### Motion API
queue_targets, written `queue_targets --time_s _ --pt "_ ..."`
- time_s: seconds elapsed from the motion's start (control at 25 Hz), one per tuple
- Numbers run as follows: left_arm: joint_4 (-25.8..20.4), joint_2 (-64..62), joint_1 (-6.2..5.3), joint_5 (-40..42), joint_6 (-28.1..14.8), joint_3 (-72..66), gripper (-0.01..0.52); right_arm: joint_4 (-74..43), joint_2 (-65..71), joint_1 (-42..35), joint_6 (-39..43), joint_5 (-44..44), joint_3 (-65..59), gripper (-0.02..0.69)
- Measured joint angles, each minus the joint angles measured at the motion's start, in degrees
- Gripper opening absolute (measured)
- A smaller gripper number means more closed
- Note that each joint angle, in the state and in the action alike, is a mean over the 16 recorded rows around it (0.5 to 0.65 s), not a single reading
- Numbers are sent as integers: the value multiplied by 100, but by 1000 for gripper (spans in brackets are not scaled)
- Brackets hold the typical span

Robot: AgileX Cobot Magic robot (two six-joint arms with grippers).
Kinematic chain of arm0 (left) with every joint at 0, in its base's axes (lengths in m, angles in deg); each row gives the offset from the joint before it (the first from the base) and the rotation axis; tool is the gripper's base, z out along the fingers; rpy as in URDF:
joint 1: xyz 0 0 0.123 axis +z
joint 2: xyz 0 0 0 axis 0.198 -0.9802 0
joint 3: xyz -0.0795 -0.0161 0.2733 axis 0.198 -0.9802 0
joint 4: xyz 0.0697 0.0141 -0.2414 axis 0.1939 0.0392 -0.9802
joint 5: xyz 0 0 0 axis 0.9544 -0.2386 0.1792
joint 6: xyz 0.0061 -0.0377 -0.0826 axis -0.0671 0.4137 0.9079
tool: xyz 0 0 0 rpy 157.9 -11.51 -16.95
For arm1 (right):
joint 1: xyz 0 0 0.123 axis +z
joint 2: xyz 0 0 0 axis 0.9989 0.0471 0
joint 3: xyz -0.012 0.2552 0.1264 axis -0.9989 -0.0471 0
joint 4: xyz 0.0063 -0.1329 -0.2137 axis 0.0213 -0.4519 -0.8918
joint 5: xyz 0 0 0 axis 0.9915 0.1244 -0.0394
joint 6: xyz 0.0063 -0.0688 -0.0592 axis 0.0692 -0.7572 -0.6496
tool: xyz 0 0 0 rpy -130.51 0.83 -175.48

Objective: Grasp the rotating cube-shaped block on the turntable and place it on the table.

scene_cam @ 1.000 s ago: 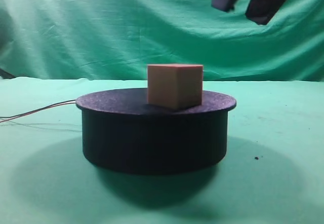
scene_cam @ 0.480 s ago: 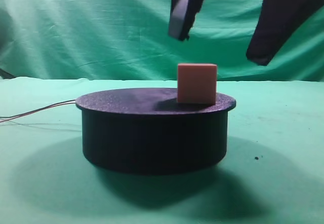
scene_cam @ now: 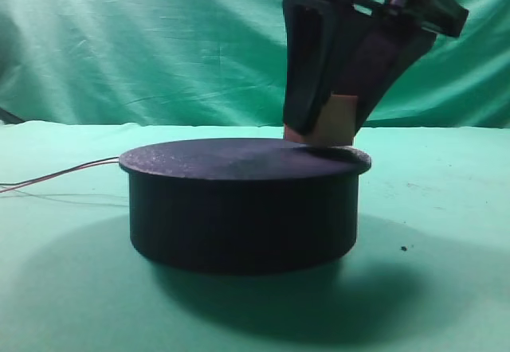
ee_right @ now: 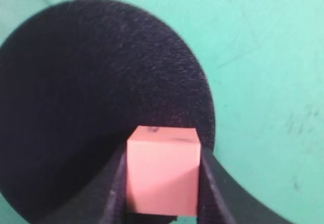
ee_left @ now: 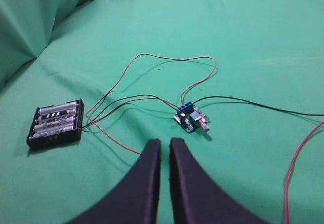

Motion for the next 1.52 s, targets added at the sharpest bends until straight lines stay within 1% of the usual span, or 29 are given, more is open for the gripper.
queue_targets --time_s 0.16,0.32,0.4,0.56,0.68,0.76,0.88,0.96,1.04,1.16,1.32,1.4,1.52 --pt "0 0 0 0 0 0 0 -106 -274 -368 200 -129 -493 237" --pt "0 0 0 0 0 0 0 -4 -354 -716 224 -478 -1064 246" --pt "0 0 0 0 0 0 0 124 -330 -838 169 -709 -1330 269" --pt "0 0 0 0 0 0 0 356 -272 -929 60 -1032 -1629 343" --pt "0 0 0 0 0 0 0 400 -329 -934 35 -1009 -1579 385" --pt "0 0 0 0 0 0 0 374 -452 -935 41 -870 -1458 389" --pt "0 0 0 0 0 0 0 298 -793 -935 72 -559 -1249 362" --pt "0 0 0 0 0 0 0 235 -1126 -935 105 -315 -1119 323" --pt "0 0 0 0 0 0 0 167 -1541 -935 148 -62 -1017 270" --pt "0 0 0 0 0 0 0 61 -2282 -935 214 275 -964 171" --pt "0 0 0 0 0 0 0 -42 -3340 -935 292 530 -1097 50" --pt "0 0 0 0 0 0 0 -51 -3831 -935 322 565 -1218 17" --pt "0 0 0 0 0 0 0 -41 -4458 -935 353 555 -1413 0"
